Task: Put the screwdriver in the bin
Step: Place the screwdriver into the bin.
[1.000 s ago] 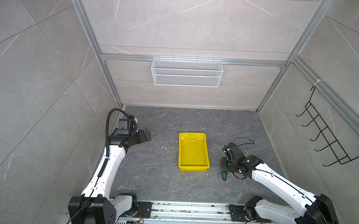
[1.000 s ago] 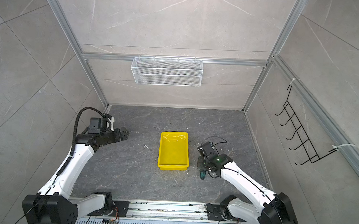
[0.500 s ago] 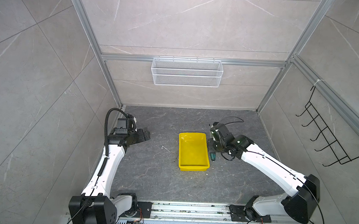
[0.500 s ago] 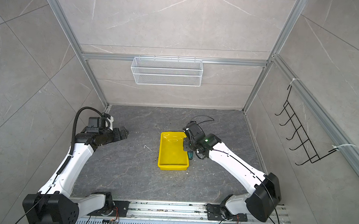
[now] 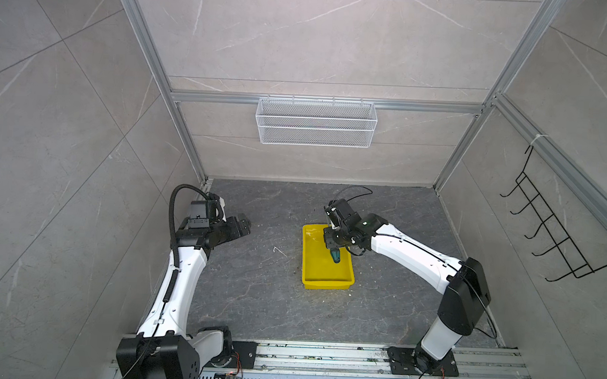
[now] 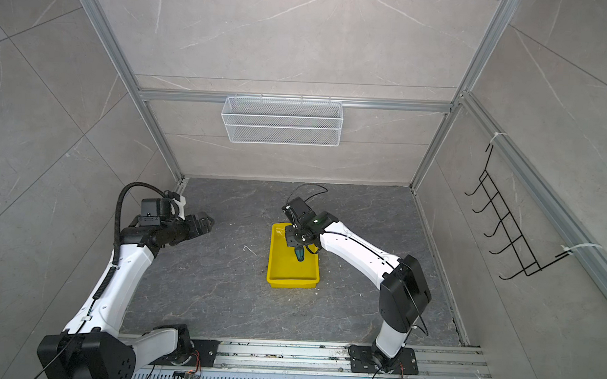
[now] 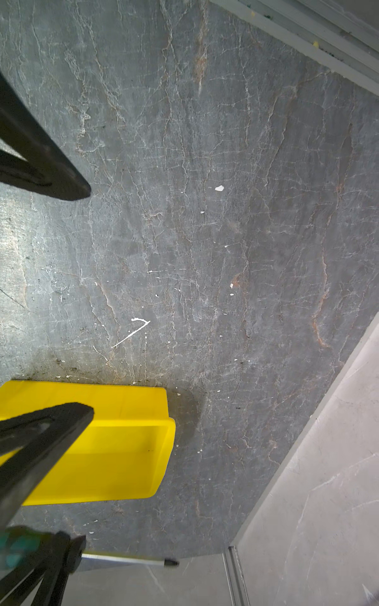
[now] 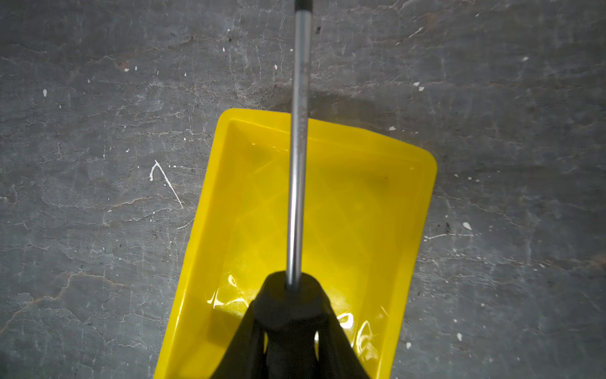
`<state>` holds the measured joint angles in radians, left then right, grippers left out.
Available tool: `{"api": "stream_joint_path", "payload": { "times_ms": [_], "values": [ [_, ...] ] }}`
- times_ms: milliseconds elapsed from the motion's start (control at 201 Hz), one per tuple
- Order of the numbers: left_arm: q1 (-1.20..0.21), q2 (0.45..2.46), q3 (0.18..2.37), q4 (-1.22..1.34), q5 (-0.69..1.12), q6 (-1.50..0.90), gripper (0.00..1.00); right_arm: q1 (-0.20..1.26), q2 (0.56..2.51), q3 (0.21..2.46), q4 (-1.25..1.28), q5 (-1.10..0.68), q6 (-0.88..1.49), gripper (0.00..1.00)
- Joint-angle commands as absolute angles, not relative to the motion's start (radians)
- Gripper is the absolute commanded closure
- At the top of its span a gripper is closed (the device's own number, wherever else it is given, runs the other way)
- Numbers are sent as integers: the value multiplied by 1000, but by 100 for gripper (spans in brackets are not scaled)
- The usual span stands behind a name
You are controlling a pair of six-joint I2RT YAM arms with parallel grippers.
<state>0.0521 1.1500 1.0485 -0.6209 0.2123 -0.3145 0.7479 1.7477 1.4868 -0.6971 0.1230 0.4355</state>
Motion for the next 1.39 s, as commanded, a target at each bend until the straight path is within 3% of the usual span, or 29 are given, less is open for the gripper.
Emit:
{"api": "stream_joint_path", "payload": {
  "times_ms": [0,1230,1390],
  "values": [
    [55,1101,1041,-600,220,-318,0,758,1766,1512,-672,88,408,86],
    [48,1079,1021,-580,195,-304,0,785,1919,1318,-531,14,412,84],
    [46,1083,1021,-581,198,-305,0,785,1940,1337,-542,29,400,75]
  ]
}}
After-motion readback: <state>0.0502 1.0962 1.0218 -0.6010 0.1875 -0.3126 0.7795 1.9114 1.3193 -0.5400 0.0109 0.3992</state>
